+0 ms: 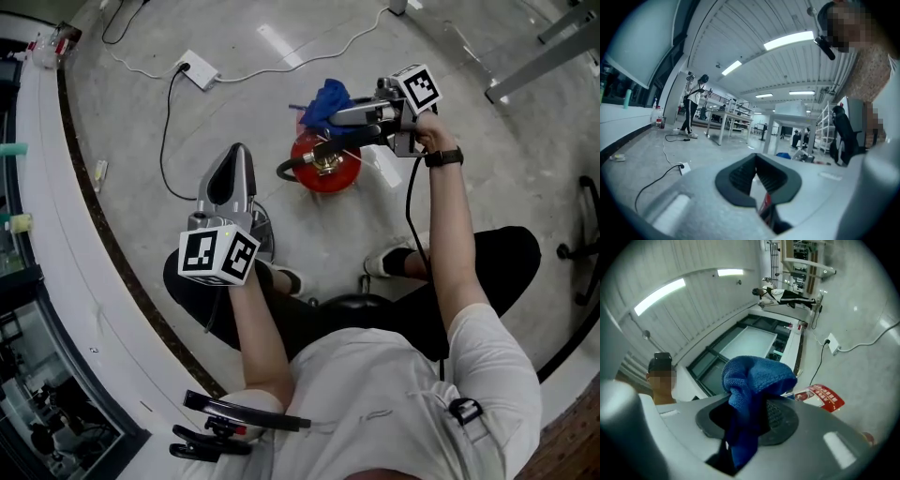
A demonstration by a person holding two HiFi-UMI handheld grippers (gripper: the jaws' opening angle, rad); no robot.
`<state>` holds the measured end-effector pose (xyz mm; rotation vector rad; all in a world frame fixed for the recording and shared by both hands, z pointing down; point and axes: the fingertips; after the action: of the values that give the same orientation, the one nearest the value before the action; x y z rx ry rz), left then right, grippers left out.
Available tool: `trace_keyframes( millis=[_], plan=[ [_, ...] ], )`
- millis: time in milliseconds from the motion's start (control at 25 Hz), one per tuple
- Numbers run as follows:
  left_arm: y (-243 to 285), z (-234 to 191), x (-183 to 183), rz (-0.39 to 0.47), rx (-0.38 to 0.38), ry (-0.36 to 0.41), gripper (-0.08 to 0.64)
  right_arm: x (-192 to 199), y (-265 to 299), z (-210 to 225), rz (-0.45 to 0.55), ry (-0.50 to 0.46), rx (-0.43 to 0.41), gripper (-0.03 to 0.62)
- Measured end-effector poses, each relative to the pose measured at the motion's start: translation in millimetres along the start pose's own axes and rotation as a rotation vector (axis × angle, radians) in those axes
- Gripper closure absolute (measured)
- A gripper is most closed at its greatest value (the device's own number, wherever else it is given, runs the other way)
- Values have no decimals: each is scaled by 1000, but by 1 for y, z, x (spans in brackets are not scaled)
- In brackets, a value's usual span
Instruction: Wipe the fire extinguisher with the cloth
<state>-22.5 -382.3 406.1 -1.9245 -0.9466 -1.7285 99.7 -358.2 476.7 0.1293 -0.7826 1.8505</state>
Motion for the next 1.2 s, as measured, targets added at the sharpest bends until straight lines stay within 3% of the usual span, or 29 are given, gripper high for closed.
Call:
trace_keyframes(
  millis=[160,280,480,560,640,800,920,1000,1080,1120,1200],
  plan=[
    [-1,-2,6,-12,-9,-3,561,4,-36,44,95,67,95,472],
    [-2,-10,8,-14,-30,-11,561,48,-82,126,36,120,353,472],
    [-1,-17,18,-37,-44,-11,561,124,-177,258,212,282,720,472],
    [-3,-20,20,-43,-57,-10,561,139,-202,285,232,289,820,476],
    [-7,-25,18,-40,-72,-8,561,141,-213,296,236,275,852,472],
    [-9,-39,14,-25,-96,-16,561,120,-209,288,243,215,816,471],
    [-7,-45,9,-15,-109,-31,561,68,-173,237,261,113,707,472],
    [-4,-47,1,-8,-109,-30,561,7,-123,167,219,-46,572,476],
    [0,-49,-6,11,-100,-24,561,-46,-61,86,72,-225,375,476],
    [1,-50,-9,20,-96,-23,561,-58,-29,50,-7,-252,258,476],
    [4,-51,-13,33,-91,-25,561,-50,20,-1,-169,-188,76,476]
  ],
)
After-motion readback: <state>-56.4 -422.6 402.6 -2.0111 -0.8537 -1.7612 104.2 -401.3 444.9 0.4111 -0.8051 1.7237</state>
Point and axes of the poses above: the fingertips, and each gripper's own axes: y forward along the fingers, z to its right, x out of its underside, and after that the axes turned 10 degrees about -x, right-handed
